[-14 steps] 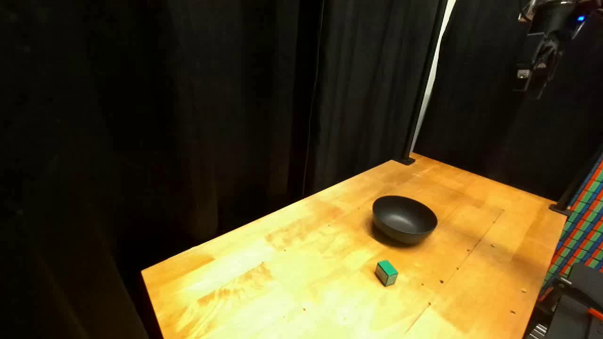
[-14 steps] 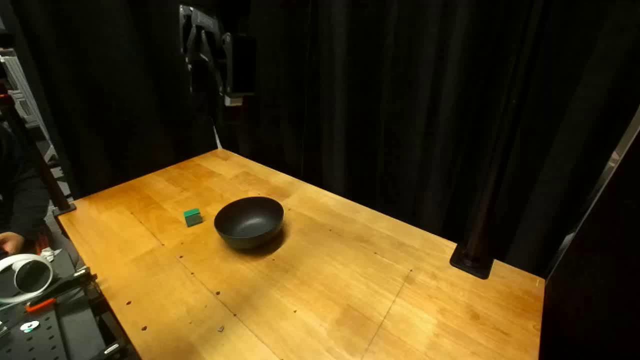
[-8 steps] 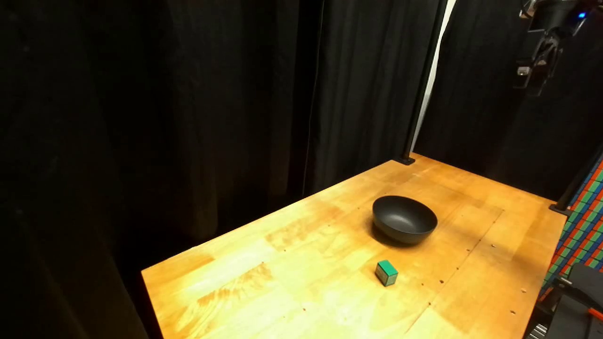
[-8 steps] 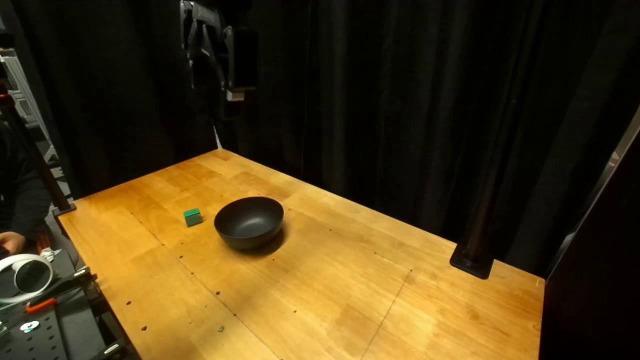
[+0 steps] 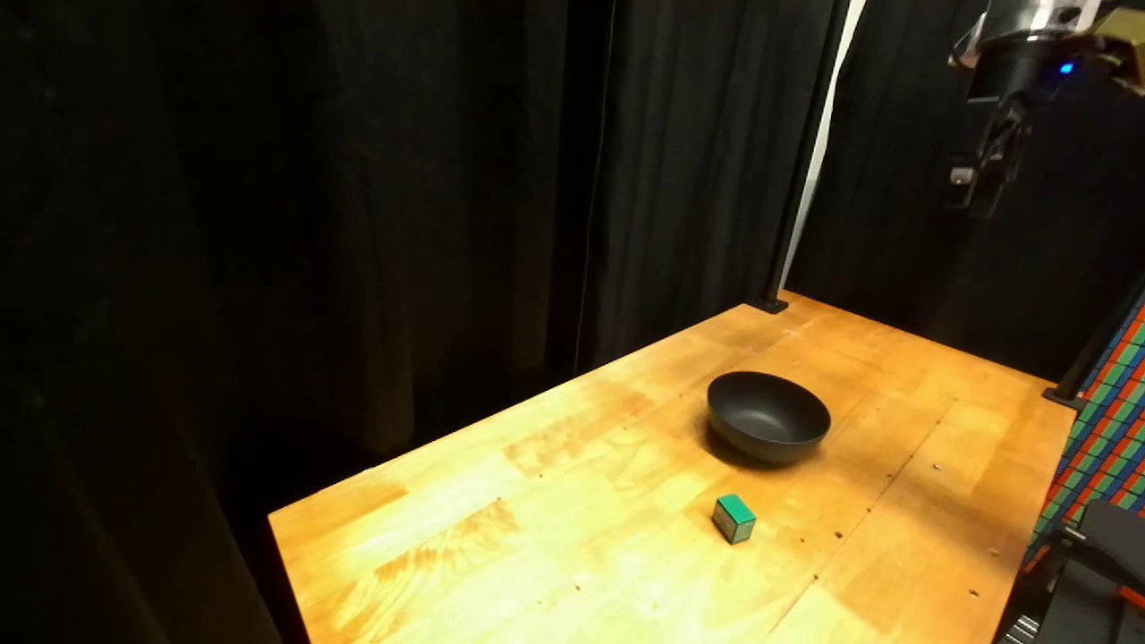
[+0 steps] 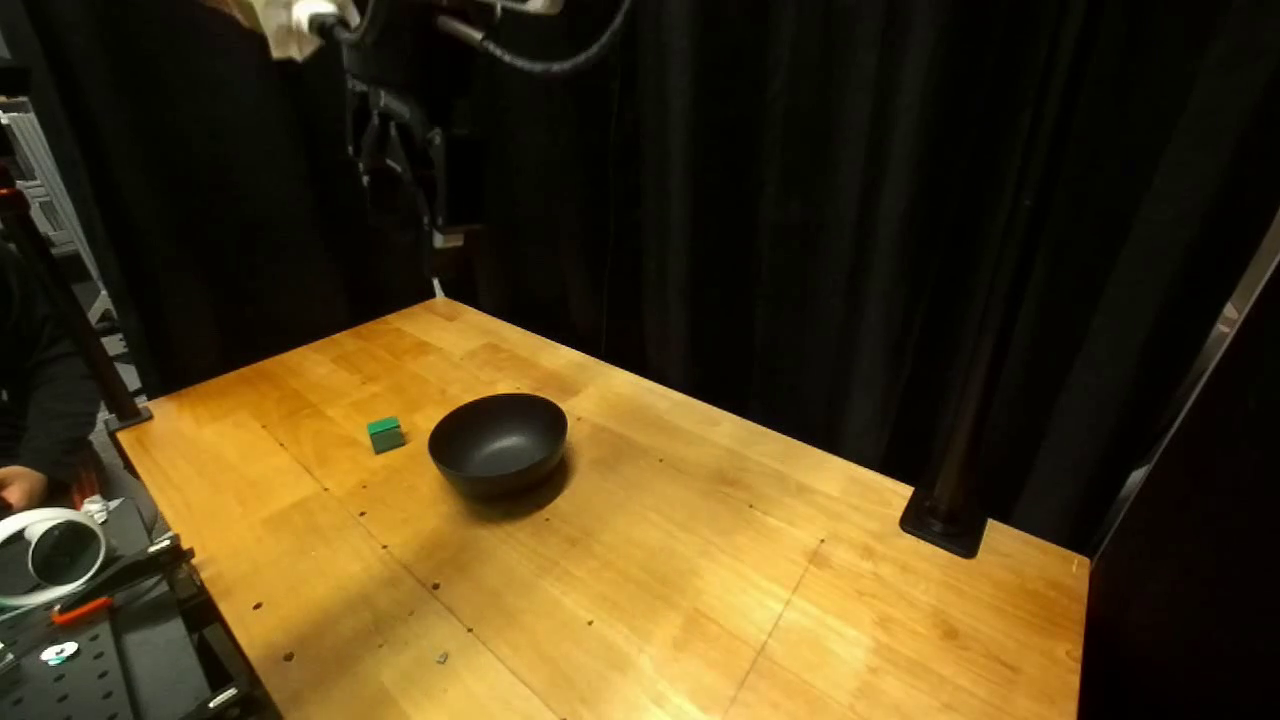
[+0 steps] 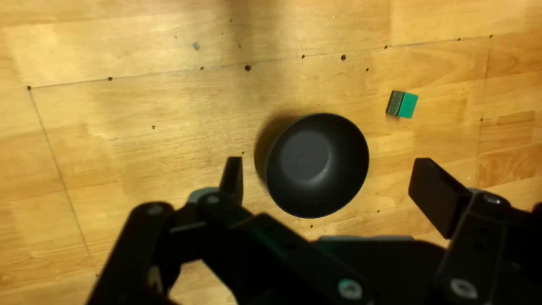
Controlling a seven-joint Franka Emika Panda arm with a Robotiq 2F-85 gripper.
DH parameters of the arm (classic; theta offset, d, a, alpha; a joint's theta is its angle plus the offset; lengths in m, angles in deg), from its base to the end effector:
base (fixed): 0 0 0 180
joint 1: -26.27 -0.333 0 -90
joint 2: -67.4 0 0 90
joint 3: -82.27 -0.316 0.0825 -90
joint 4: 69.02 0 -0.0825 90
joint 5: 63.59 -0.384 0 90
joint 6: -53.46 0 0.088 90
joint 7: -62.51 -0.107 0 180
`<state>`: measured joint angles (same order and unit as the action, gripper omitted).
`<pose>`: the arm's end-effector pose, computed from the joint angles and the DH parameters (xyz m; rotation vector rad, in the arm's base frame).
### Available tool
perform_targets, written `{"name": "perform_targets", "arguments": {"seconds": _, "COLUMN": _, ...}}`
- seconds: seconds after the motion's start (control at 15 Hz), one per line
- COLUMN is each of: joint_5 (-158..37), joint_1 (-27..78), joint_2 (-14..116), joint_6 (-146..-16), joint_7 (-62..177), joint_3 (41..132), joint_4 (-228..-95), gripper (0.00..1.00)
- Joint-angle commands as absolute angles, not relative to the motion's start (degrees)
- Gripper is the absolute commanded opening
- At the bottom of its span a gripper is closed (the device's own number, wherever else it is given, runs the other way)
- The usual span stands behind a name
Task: Put the green block in the bowl
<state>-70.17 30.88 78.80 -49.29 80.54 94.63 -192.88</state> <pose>0.4554 -0.1327 0.4670 -2.9393 0.0130 0.1790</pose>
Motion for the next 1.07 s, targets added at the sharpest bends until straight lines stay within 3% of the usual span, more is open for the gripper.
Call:
{"name": "perform_targets", "arguments": {"seconds": 0.0, "joint_5": -72.95, "joint_1": 28.27, "joint_2": 85.56, "joint_6": -56.48, "joint_7": 77.84, "joint_3": 89.07, "joint_4": -205.30, "gripper": 1.00}}
{"name": "perform_targets", "arguments": {"seconds": 0.2, "joint_5": -77.60, "joint_1": 24.38, "joint_2": 88.03, "joint_6": -61.68, "joint_7": 77.07, "joint_3": 84.70, "joint_4": -213.40, "gripper": 1.00}}
{"name": "perform_targets", "arguments": {"seconds": 0.47, "joint_5": -84.78, "joint_1": 17.50, "joint_2": 87.95, "joint_6": -79.89, "joint_7": 76.95, "joint_3": 78.70, "joint_4": -222.98, "gripper": 1.00}}
{"name": "perform_targets", "arguments": {"seconds": 1.0, "joint_5": -86.34, "joint_1": 7.65, "joint_2": 66.81, "joint_6": -114.92, "joint_7": 75.62, "joint_3": 71.25, "joint_4": -225.29, "gripper": 1.00}}
